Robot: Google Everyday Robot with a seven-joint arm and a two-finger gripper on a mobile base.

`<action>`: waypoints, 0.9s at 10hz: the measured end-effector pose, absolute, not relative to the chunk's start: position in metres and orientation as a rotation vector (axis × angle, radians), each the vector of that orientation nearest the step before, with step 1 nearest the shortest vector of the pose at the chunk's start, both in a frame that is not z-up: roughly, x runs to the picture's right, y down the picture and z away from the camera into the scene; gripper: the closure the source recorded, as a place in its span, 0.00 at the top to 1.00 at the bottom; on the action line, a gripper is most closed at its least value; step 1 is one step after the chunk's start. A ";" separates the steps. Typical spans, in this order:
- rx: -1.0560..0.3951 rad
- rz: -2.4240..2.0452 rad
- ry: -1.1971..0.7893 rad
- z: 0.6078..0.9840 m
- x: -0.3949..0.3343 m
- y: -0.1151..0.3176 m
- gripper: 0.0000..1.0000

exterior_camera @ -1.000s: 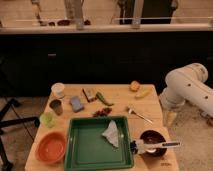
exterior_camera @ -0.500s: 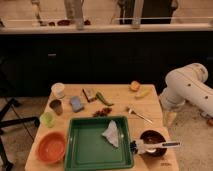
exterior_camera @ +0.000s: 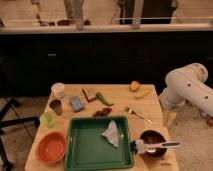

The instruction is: Place eraser in paper cup

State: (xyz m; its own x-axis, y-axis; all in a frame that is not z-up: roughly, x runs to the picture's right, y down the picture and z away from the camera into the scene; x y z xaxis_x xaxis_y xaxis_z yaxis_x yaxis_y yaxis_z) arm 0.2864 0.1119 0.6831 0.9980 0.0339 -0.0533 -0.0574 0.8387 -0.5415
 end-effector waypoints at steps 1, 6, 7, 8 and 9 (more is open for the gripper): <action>-0.574 0.048 0.042 0.683 0.286 0.112 0.80; -0.573 0.052 0.035 0.683 0.285 0.110 0.80; -0.574 0.045 0.021 0.682 0.283 0.110 0.80; -0.574 0.044 0.020 0.682 0.283 0.110 0.80; -0.574 0.044 0.020 0.682 0.283 0.110 0.80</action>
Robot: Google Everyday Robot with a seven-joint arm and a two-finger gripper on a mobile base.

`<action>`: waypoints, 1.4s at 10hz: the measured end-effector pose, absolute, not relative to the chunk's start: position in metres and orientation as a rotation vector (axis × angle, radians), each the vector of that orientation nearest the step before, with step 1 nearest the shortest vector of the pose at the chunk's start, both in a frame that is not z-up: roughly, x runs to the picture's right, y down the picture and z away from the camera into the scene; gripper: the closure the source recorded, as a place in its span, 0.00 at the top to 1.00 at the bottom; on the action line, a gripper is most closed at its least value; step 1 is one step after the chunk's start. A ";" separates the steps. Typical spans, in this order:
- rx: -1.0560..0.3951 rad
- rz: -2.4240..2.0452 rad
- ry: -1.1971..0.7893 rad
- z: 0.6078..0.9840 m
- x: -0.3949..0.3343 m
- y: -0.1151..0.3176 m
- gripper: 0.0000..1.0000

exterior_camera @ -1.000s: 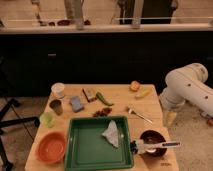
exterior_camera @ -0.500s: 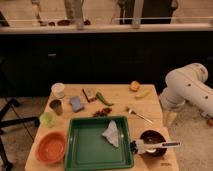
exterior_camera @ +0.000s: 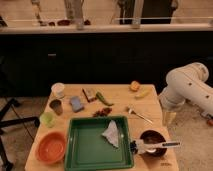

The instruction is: Place eraser in paper cup

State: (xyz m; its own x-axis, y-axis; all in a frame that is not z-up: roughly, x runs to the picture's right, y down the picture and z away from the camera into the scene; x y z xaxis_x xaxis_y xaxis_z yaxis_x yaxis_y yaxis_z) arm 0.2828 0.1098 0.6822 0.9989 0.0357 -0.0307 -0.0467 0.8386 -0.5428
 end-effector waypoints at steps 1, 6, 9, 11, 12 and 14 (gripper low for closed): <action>-0.575 0.044 0.019 0.682 0.283 0.110 0.80; -0.540 0.304 0.026 0.697 0.279 0.101 0.80; -0.491 0.403 -0.062 0.711 0.232 0.080 0.80; -0.438 0.434 -0.153 0.721 0.194 0.062 0.80; -0.416 0.451 -0.189 0.727 0.179 0.055 0.80; -0.401 0.452 -0.247 0.737 0.149 0.046 0.80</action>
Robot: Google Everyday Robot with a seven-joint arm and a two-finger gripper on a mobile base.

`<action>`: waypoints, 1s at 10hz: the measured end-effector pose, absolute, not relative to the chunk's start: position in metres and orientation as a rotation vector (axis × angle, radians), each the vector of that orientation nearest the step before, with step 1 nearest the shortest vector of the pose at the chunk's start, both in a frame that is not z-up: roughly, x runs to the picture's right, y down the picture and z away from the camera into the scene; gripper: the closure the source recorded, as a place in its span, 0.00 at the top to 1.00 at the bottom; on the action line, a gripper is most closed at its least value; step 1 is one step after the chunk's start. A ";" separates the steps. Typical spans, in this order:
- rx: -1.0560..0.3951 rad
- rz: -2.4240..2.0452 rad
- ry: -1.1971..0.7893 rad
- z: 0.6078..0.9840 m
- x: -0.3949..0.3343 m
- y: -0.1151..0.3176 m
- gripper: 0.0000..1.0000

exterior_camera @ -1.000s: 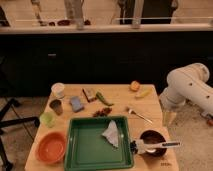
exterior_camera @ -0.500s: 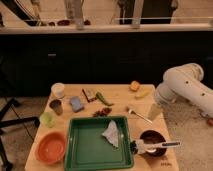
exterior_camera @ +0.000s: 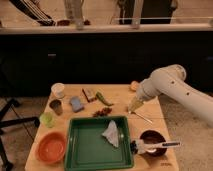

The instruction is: Place eraser in paper cup

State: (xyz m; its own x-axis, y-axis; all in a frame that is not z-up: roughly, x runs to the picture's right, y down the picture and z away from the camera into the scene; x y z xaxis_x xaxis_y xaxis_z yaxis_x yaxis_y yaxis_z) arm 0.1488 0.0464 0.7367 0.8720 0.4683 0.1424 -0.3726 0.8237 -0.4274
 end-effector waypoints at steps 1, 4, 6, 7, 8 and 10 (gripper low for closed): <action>-0.399 0.453 -0.243 0.737 0.152 0.046 0.80; -0.399 0.453 -0.243 0.737 0.152 0.046 0.80; -0.397 0.457 -0.243 0.736 0.152 0.046 0.80; -0.371 0.498 -0.255 0.736 0.152 0.044 0.80; -0.320 0.574 -0.276 0.740 0.151 0.039 0.80; -0.284 0.637 -0.310 0.750 0.133 0.029 0.80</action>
